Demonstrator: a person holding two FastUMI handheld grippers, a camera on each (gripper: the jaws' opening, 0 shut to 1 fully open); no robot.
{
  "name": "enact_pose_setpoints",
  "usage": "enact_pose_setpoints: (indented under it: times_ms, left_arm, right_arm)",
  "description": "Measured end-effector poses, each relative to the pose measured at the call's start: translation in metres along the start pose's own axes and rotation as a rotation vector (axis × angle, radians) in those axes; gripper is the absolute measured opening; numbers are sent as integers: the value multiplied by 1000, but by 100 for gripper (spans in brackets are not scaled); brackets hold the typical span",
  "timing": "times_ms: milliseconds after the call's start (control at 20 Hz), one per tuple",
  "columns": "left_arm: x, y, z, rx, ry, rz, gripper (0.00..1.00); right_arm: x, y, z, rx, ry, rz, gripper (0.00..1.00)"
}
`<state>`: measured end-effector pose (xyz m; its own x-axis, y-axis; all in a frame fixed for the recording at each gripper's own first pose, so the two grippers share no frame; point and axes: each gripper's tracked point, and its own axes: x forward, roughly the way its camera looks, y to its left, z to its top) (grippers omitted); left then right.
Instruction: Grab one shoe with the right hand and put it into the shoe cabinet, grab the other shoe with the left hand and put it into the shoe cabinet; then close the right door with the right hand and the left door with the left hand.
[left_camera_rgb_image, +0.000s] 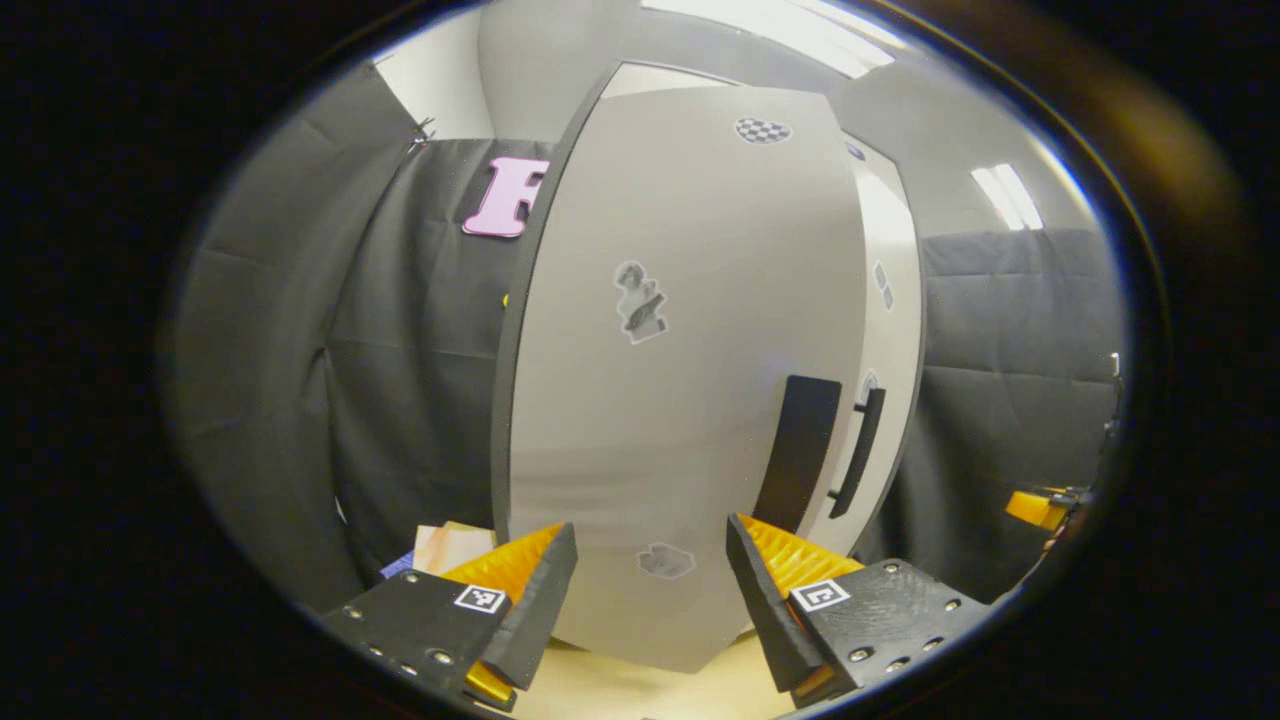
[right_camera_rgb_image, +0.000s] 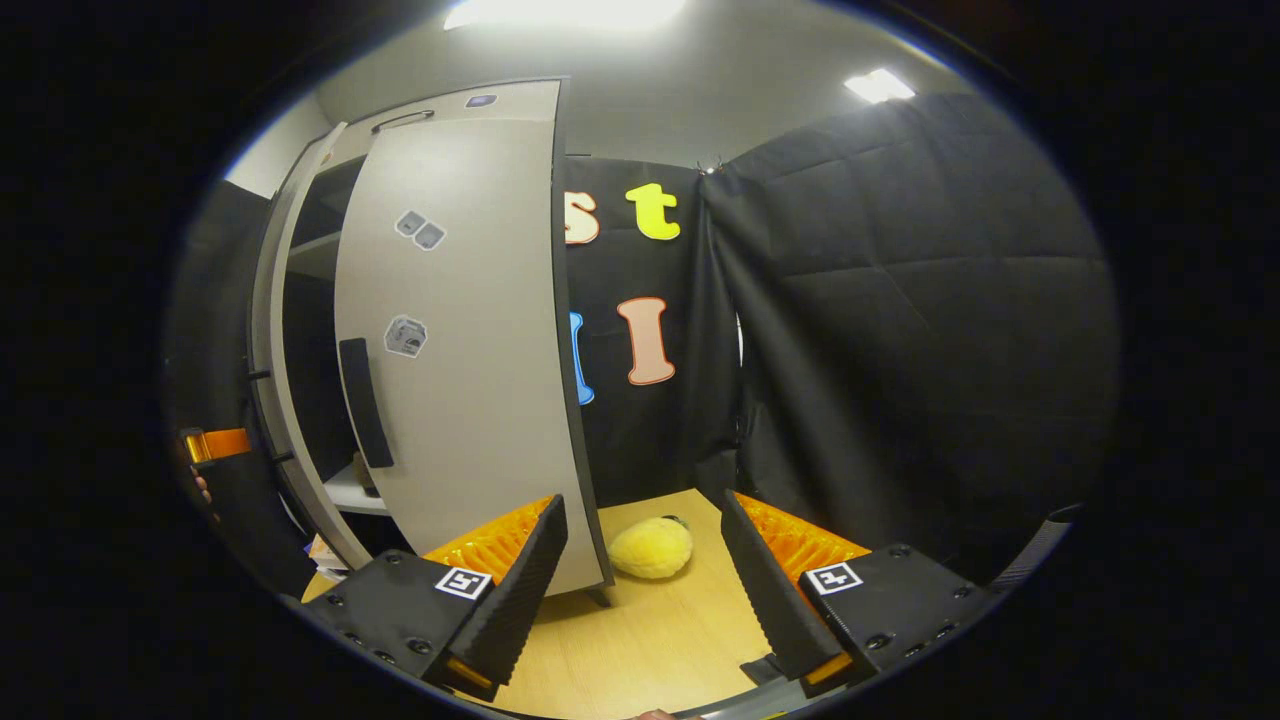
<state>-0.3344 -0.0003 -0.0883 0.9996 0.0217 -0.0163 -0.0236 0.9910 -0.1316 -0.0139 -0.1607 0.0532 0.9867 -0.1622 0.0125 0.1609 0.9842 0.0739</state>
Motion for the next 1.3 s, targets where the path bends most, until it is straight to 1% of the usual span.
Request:
enact_pose_setpoints:
  times_ms: [150, 300, 450, 600, 700, 750, 800, 1050, 1300]
  left_arm:
    - [-16, 19, 6, 44, -31, 53, 94]
    - [-24, 22, 16, 76, -53, 95, 94]
    - [-33, 25, 16, 77, -69, 175, 94]
    - [-34, 8, 0, 17, -59, 165, 94]
    - [-33, 2, -8, 0, -46, 157, 94]
    - [-34, 0, -10, -2, -44, 152, 94]
    - [-33, -2, -10, -1, -42, 147, 87]
    - [-36, 3, -6, 7, -51, 160, 87]
    - [-40, 11, 3, 23, -75, 185, 87]
  right_arm:
    - [7, 10, 18, 0, -33, 23, 98]
    - [14, 28, 35, 0, -67, 66, 98]
    - [21, 46, 46, 8, -91, 105, 98]
    - [23, 60, 50, 28, -105, 130, 98]
    - [22, 64, 47, 24, -113, 136, 98]
    - [21, 65, 45, 16, -114, 135, 98]
    - [22, 65, 43, 11, -115, 130, 98]
    - [26, 70, 39, 25, -111, 133, 98]
    - [33, 75, 33, 6, -111, 136, 98]
